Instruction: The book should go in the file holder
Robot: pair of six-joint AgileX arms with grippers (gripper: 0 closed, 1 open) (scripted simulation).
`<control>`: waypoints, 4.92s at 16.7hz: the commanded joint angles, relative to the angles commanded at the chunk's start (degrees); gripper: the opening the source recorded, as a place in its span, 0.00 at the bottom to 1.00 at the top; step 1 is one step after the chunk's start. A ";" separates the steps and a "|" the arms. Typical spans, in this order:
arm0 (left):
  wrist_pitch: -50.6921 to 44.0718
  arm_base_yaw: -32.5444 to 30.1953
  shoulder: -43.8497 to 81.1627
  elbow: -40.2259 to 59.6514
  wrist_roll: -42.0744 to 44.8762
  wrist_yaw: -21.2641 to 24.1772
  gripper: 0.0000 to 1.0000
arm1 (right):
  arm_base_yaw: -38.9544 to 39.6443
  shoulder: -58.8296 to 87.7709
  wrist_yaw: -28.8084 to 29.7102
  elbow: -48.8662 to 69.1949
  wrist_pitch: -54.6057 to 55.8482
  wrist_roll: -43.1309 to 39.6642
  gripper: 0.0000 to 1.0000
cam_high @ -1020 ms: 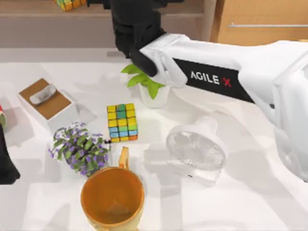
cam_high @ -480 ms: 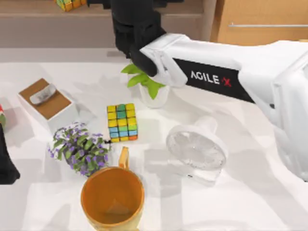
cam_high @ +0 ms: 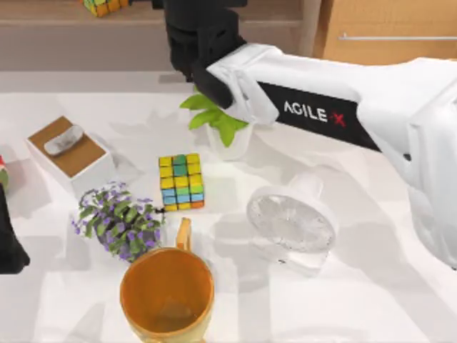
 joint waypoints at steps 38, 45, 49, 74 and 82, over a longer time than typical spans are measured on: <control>0.00 0.00 0.00 0.00 0.00 0.00 1.00 | -72.15 -57.93 -72.70 -77.03 7.34 55.10 0.00; 0.00 0.00 0.00 0.00 0.00 0.00 1.00 | -74.49 -39.76 -70.95 -69.65 12.06 77.39 0.00; 0.00 0.00 0.00 0.00 0.00 0.00 1.00 | -71.66 -33.59 -70.01 -64.56 14.05 83.16 0.00; 0.00 0.00 0.00 0.00 0.00 0.00 1.00 | -69.30 -27.66 -67.78 -57.67 13.36 84.31 0.53; 0.00 0.00 0.00 0.00 0.00 0.00 1.00 | -69.30 -27.66 -67.78 -57.67 13.36 84.31 1.00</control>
